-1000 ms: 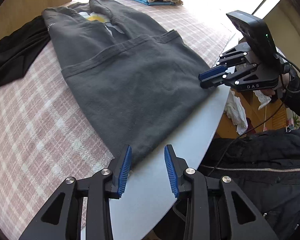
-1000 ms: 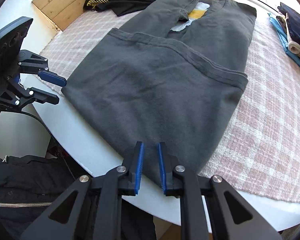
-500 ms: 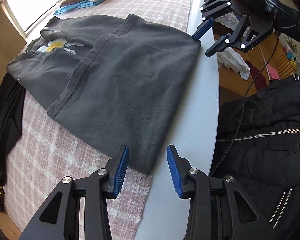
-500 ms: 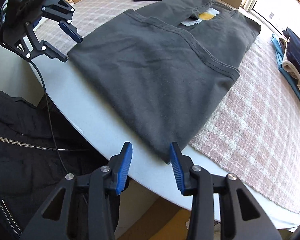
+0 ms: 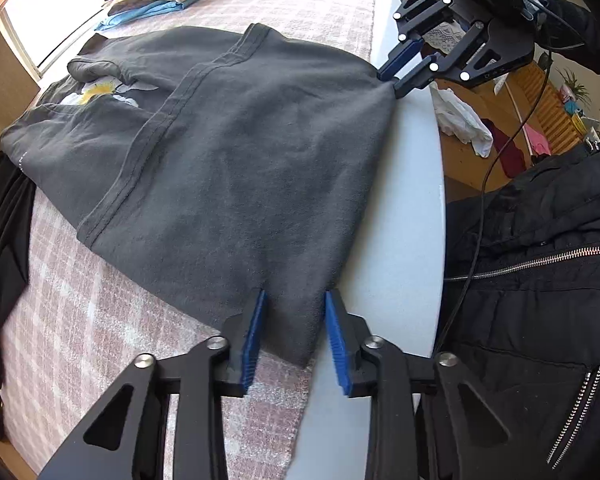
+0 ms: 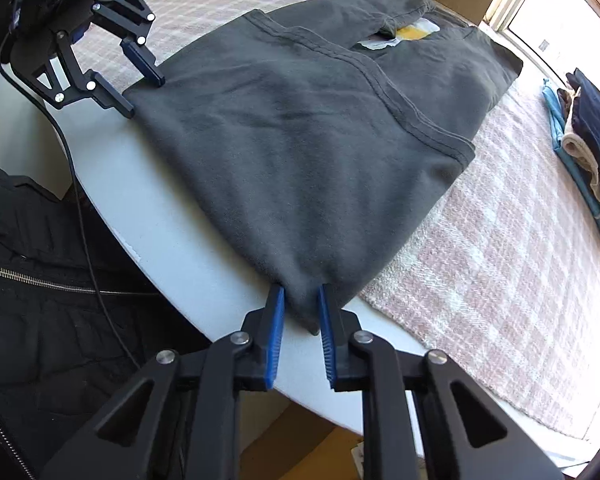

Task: Fold clothes
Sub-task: 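Lift the grey sweatshirt with both tools and carry it toward the clothes stack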

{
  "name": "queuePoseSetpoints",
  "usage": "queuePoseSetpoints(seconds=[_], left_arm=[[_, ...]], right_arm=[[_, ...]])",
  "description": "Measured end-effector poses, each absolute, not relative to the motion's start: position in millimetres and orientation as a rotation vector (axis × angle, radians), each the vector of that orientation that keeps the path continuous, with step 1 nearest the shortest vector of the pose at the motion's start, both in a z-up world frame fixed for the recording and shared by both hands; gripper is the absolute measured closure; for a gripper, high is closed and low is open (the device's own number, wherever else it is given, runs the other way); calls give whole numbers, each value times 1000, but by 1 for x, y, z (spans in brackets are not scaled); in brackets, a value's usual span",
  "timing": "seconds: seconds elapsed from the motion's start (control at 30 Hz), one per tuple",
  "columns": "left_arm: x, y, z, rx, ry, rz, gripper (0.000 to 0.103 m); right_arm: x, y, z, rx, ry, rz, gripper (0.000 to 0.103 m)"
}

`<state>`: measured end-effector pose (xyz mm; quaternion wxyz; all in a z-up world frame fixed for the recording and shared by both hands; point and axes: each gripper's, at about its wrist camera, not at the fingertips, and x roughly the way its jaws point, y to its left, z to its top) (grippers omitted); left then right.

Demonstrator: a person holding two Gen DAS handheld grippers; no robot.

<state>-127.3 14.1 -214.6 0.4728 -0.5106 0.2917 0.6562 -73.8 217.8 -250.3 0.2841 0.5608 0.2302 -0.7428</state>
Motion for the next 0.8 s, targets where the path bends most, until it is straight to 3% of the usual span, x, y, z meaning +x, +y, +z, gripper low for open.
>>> queuePoseSetpoints(seconds=[0.03, 0.13, 0.5, 0.8], left_arm=[[-132, 11, -215, -1266, 680, 1594, 92], [-133, 10, -212, -1269, 691, 1581, 95], [-146, 9, -188, -1236, 696, 1609, 97], [-210, 15, -132, -1141, 630, 1944, 97]], right_arm=[[-78, 219, -250, 1513, 589, -1983, 93], [-87, 220, -247, 1529, 560, -1970, 96], [-114, 225, -224, 1530, 462, -2011, 97], [-124, 225, -152, 1390, 436, -2256, 98]])
